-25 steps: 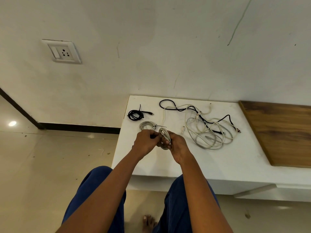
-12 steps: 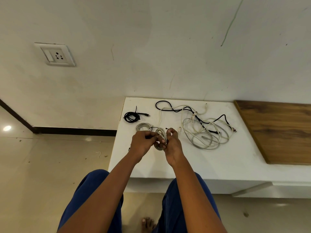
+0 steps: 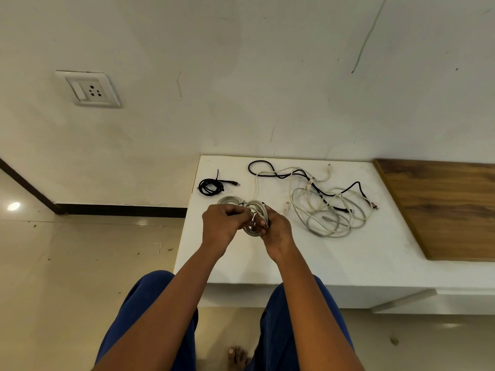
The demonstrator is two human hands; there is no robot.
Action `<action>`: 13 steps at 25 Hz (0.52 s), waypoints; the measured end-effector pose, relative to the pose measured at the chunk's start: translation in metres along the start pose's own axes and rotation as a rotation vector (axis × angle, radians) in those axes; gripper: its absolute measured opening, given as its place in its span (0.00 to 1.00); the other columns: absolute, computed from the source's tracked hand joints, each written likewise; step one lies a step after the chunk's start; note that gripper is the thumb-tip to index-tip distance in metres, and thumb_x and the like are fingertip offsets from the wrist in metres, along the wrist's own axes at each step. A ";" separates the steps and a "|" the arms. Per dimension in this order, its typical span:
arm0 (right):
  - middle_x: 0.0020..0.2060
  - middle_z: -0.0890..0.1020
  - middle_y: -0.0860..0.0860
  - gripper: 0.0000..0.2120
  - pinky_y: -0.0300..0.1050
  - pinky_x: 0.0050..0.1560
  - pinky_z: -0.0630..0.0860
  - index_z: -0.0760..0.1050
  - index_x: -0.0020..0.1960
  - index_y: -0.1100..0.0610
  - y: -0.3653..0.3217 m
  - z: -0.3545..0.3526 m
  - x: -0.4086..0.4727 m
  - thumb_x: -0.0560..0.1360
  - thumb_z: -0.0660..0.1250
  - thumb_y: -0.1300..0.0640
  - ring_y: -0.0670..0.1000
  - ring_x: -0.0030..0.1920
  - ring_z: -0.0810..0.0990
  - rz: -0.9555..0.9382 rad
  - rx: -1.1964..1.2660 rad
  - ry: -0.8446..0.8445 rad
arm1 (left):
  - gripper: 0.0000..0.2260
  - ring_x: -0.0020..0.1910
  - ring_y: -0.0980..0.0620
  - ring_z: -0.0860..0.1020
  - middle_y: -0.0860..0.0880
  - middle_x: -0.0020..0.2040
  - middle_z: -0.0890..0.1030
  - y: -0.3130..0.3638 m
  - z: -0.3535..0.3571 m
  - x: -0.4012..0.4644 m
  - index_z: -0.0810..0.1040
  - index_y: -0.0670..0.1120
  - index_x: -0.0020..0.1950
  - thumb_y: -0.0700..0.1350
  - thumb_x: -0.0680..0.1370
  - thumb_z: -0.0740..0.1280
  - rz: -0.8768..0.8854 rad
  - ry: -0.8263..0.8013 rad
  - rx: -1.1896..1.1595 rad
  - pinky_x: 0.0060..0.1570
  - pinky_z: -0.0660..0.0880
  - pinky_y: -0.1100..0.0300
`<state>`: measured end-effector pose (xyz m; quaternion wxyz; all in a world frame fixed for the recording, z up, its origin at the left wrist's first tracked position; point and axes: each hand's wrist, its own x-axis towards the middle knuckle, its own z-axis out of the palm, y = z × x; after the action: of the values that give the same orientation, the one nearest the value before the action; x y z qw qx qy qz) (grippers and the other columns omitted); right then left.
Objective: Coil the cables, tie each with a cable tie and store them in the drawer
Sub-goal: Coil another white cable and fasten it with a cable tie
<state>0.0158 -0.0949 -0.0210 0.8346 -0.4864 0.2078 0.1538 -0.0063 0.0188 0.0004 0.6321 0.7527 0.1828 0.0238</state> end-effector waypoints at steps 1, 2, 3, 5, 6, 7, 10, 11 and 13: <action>0.20 0.72 0.48 0.11 0.35 0.26 0.64 0.75 0.47 0.61 0.000 0.001 -0.001 0.81 0.54 0.61 0.46 0.26 0.67 0.002 -0.008 -0.013 | 0.08 0.34 0.54 0.83 0.51 0.30 0.83 0.001 0.000 -0.001 0.83 0.52 0.32 0.40 0.67 0.74 0.003 0.034 0.016 0.40 0.79 0.64; 0.20 0.71 0.48 0.12 0.35 0.25 0.63 0.75 0.45 0.61 0.000 0.002 -0.001 0.81 0.54 0.61 0.47 0.26 0.66 0.003 -0.012 -0.025 | 0.09 0.33 0.55 0.83 0.53 0.29 0.83 0.003 0.000 -0.002 0.82 0.53 0.31 0.40 0.67 0.74 0.023 0.065 0.056 0.40 0.79 0.64; 0.20 0.70 0.48 0.12 0.35 0.25 0.63 0.74 0.45 0.61 0.000 0.003 -0.002 0.81 0.54 0.61 0.46 0.26 0.65 0.002 -0.012 -0.031 | 0.09 0.34 0.56 0.82 0.54 0.28 0.82 0.003 -0.001 -0.003 0.82 0.54 0.31 0.40 0.66 0.74 0.054 0.084 0.107 0.39 0.78 0.65; 0.20 0.70 0.48 0.09 0.36 0.26 0.63 0.71 0.49 0.60 -0.001 0.004 -0.004 0.82 0.53 0.62 0.45 0.24 0.64 -0.010 -0.013 -0.022 | 0.06 0.34 0.57 0.82 0.55 0.30 0.83 0.004 0.000 -0.005 0.84 0.51 0.34 0.40 0.67 0.73 0.121 0.082 0.188 0.39 0.77 0.66; 0.21 0.70 0.48 0.07 0.36 0.26 0.63 0.68 0.50 0.60 -0.001 0.005 -0.006 0.82 0.52 0.62 0.45 0.23 0.63 -0.022 -0.022 -0.018 | 0.04 0.33 0.57 0.81 0.53 0.31 0.83 0.005 0.001 -0.006 0.85 0.49 0.37 0.40 0.68 0.73 0.147 0.081 0.217 0.38 0.76 0.66; 0.21 0.70 0.48 0.06 0.36 0.26 0.63 0.67 0.51 0.59 -0.001 0.005 -0.007 0.82 0.52 0.61 0.44 0.23 0.63 -0.036 -0.042 -0.015 | 0.03 0.33 0.58 0.81 0.52 0.33 0.84 0.004 0.002 -0.007 0.85 0.47 0.39 0.40 0.68 0.72 0.167 0.091 0.241 0.37 0.76 0.66; 0.27 0.70 0.51 0.06 0.35 0.26 0.66 0.67 0.54 0.60 -0.002 0.008 -0.009 0.82 0.52 0.62 0.43 0.23 0.65 -0.072 -0.126 0.013 | 0.05 0.34 0.62 0.79 0.51 0.37 0.84 0.004 0.005 -0.010 0.85 0.45 0.45 0.40 0.70 0.73 0.237 0.139 0.248 0.36 0.74 0.73; 0.28 0.70 0.51 0.07 0.35 0.26 0.66 0.67 0.55 0.60 -0.003 0.008 -0.010 0.82 0.52 0.61 0.43 0.23 0.66 -0.083 -0.127 0.018 | 0.06 0.35 0.63 0.79 0.52 0.38 0.83 0.005 0.006 -0.010 0.84 0.45 0.47 0.40 0.71 0.73 0.262 0.145 0.214 0.37 0.73 0.75; 0.28 0.71 0.50 0.07 0.33 0.25 0.66 0.67 0.56 0.60 -0.005 0.008 -0.010 0.82 0.53 0.61 0.43 0.23 0.66 -0.101 -0.096 0.004 | 0.09 0.38 0.63 0.80 0.55 0.39 0.82 0.005 0.006 -0.010 0.83 0.47 0.51 0.40 0.72 0.73 0.282 0.133 0.125 0.41 0.72 0.78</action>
<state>0.0107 -0.0907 -0.0090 0.8165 -0.5362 0.1772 0.1203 -0.0130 0.0091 0.0064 0.5609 0.8056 0.1179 0.1504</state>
